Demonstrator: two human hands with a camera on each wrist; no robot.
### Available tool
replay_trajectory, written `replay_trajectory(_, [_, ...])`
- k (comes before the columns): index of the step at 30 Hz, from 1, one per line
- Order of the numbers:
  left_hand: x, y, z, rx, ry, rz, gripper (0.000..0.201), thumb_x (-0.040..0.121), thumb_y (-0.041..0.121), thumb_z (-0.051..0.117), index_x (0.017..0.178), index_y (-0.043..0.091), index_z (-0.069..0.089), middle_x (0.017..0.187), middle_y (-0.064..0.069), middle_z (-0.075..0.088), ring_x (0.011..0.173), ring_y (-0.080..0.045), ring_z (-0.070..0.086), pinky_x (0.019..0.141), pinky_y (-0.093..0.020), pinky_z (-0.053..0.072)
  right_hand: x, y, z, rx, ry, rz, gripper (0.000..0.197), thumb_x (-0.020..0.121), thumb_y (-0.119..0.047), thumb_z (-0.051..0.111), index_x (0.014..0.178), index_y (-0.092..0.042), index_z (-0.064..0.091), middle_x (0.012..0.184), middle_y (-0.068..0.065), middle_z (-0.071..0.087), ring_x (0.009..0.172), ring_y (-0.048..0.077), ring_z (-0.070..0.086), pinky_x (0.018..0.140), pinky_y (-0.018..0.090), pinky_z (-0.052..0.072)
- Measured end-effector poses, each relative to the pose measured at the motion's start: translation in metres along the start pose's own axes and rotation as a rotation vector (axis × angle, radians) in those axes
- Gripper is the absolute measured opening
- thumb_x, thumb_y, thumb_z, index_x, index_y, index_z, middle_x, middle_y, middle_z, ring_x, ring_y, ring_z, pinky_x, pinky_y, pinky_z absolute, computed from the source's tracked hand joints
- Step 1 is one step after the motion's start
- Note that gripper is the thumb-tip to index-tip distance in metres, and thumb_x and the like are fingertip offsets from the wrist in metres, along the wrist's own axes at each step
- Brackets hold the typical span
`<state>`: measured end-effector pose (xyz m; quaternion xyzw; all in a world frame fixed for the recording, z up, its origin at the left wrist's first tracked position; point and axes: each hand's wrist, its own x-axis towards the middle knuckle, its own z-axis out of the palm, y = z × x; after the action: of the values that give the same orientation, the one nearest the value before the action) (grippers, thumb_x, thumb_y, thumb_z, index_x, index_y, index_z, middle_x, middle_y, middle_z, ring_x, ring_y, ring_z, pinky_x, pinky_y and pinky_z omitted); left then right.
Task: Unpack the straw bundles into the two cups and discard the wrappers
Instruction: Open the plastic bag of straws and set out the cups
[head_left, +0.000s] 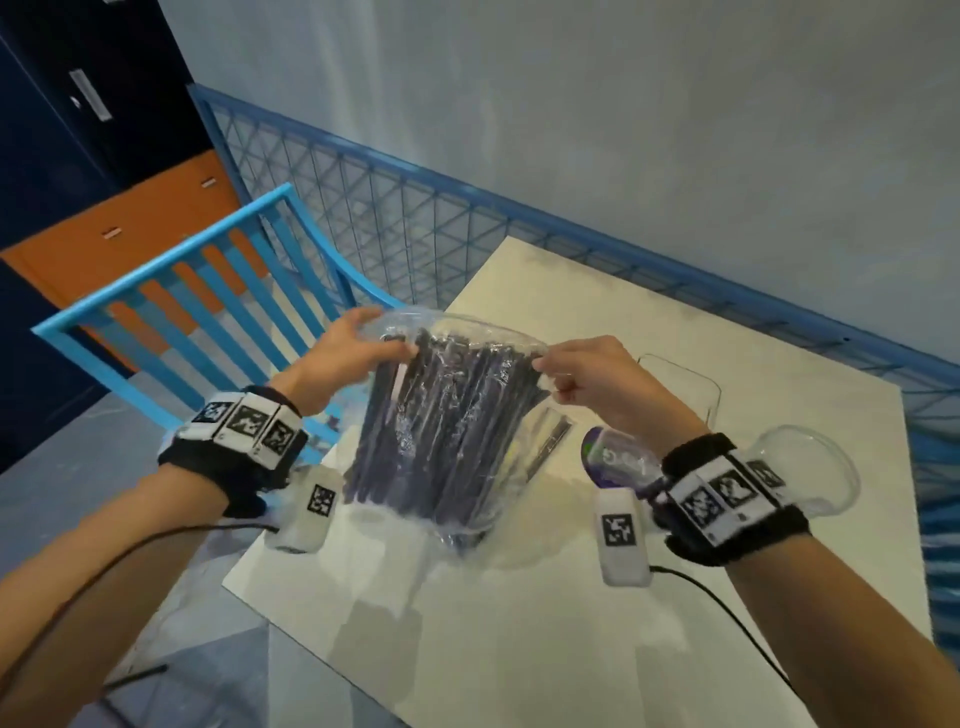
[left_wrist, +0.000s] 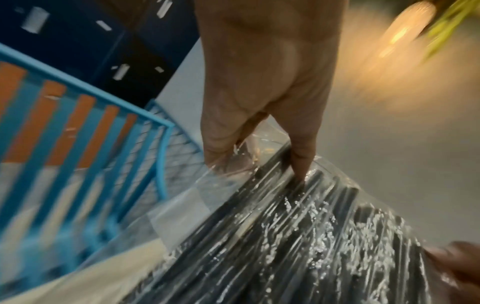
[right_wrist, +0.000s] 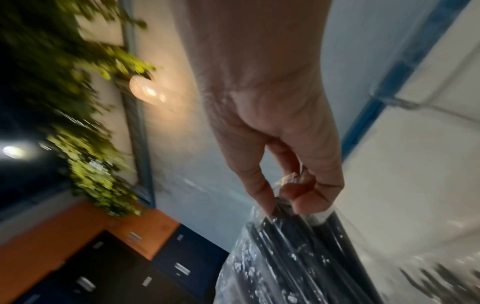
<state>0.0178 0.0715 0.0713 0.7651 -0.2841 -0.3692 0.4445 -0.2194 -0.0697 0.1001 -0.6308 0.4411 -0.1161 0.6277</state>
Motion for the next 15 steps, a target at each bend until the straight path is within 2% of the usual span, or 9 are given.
replay_trajectory(2, [-0.026,0.029,-0.006,-0.025,-0.047,0.106,0.065,0.077,0.022,0.077,0.134,0.025,0.045,0.112,0.005,0.065,0.094,-0.006,0.061,0.069,-0.023,0.043,-0.04,-0.014,-0.019,-0.113,-0.073,-0.095,0.017,0.087,-0.02,0.067,0.103,-0.015,0.071,0.083,-0.001,0.063,0.076,0.013,0.054,0.07,0.026,0.05])
replay_trajectory(4, [-0.054,0.055,-0.005,-0.07,-0.111,0.205,0.054,0.077,0.015,0.076,0.127,0.023,0.055,0.108,0.001,0.071,0.091,-0.004,0.066,0.069,-0.019,0.046,-0.077,-0.025,-0.039,-0.242,-0.138,-0.14,0.02,0.086,-0.035,0.065,0.103,-0.027,0.071,0.094,-0.01,0.07,0.088,0.011,0.059,0.078,0.027,0.05])
replay_trajectory(6, [-0.08,0.075,0.003,-0.087,-0.177,0.283,0.045,0.076,0.011,0.075,0.118,0.018,0.06,0.105,0.0,0.072,0.093,-0.006,0.069,0.074,-0.016,0.05,-0.109,-0.033,-0.057,-0.378,-0.197,-0.154,0.038,0.079,-0.052,0.06,0.11,-0.031,0.068,0.107,-0.015,0.069,0.101,0.009,0.061,0.085,0.03,0.049])
replay_trajectory(7, [-0.09,0.083,0.01,-0.081,-0.213,0.313,0.04,0.075,0.012,0.076,0.113,0.018,0.063,0.104,0.0,0.073,0.096,-0.009,0.069,0.079,-0.019,0.051,-0.123,-0.036,-0.064,-0.443,-0.212,-0.167,0.047,0.074,-0.058,0.058,0.113,-0.033,0.067,0.111,-0.017,0.068,0.105,0.007,0.061,0.087,0.031,0.049])
replay_trajectory(9, [-0.11,0.093,0.029,-0.081,-0.29,0.373,0.033,0.073,0.013,0.076,0.103,0.018,0.064,0.098,0.0,0.074,0.093,-0.012,0.07,0.08,-0.022,0.054,-0.146,-0.039,-0.073,-0.515,-0.206,-0.196,0.05,0.069,-0.064,0.058,0.11,-0.037,0.068,0.112,-0.018,0.068,0.104,0.003,0.063,0.089,0.032,0.05])
replay_trajectory(12, [-0.134,0.101,0.069,-0.136,-0.358,0.465,0.029,0.071,0.009,0.075,0.096,0.017,0.063,0.086,0.004,0.073,0.083,-0.008,0.069,0.076,-0.018,0.053,-0.173,-0.03,-0.08,-0.543,-0.172,-0.267,0.03,0.08,-0.049,0.062,0.099,-0.029,0.072,0.098,-0.005,0.073,0.092,0.01,0.068,0.085,0.035,0.054])
replay_trajectory(15, [-0.15,0.1,0.106,-0.181,-0.367,0.47,0.03,0.074,0.001,0.073,0.098,0.013,0.062,0.088,0.002,0.072,0.083,-0.007,0.068,0.08,-0.018,0.052,-0.199,-0.012,-0.088,-0.469,-0.077,-0.341,0.013,0.087,-0.024,0.066,0.09,-0.016,0.075,0.08,0.003,0.074,0.071,0.01,0.066,0.071,0.027,0.055])
